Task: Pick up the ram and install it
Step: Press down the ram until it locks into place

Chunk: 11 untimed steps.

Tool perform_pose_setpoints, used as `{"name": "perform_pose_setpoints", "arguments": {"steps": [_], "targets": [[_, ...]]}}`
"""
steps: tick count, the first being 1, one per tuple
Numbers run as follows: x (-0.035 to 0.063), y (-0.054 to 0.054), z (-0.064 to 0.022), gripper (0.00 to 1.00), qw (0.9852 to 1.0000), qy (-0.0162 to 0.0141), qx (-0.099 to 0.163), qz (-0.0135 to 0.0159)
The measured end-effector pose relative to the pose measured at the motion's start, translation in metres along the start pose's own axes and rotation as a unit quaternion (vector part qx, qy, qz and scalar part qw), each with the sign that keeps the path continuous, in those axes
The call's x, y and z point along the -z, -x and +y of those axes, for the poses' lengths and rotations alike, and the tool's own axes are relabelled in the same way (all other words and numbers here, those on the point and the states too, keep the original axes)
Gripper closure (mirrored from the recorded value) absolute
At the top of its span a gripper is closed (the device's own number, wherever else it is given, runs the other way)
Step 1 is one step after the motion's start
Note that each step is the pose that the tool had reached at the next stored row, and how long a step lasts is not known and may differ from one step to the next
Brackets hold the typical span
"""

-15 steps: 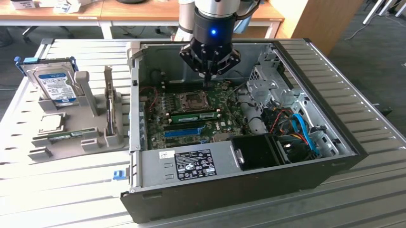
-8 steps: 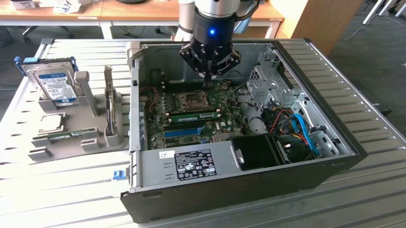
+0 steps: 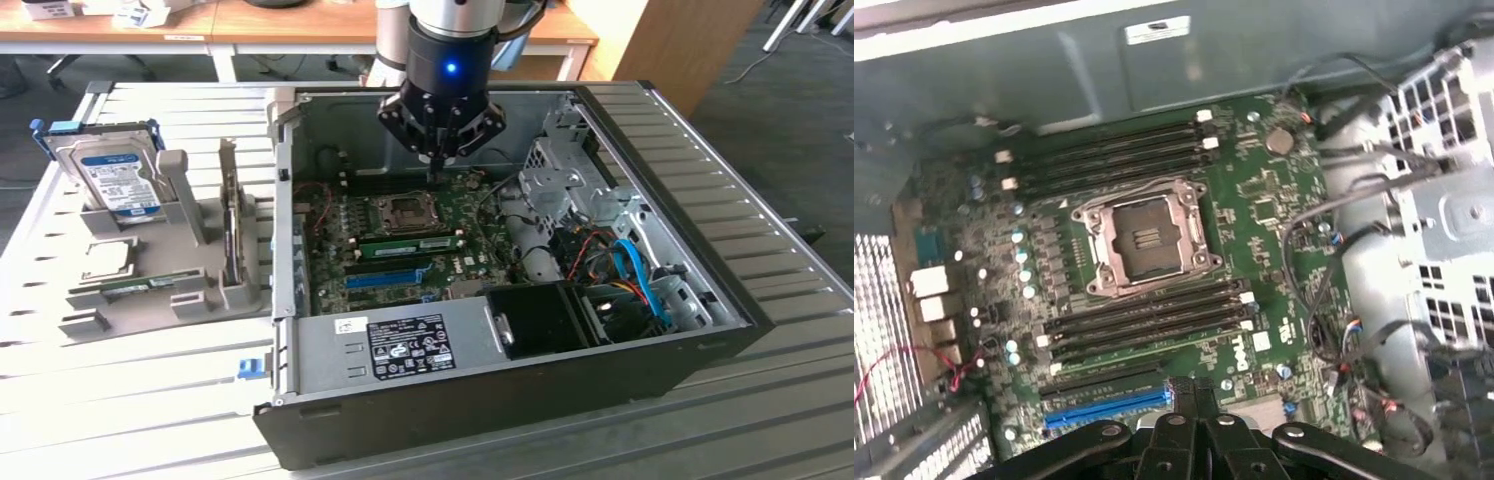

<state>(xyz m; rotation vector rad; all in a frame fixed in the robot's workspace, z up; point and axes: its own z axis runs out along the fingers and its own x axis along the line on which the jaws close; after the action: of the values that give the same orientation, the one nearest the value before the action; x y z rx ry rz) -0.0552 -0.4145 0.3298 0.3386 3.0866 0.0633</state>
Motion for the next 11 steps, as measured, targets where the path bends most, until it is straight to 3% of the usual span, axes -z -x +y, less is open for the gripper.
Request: {"name": "perform_pose_setpoints", "arguments": {"steps": [4,11], "targets": [[-0.0001,0.0000,0.0000,0.89,0.9994,0.0011,0.036,0.0016],[-0.0002,0.0000,0.0000,0.89,0.9956,0.0029,0.094,0.0041]]}}
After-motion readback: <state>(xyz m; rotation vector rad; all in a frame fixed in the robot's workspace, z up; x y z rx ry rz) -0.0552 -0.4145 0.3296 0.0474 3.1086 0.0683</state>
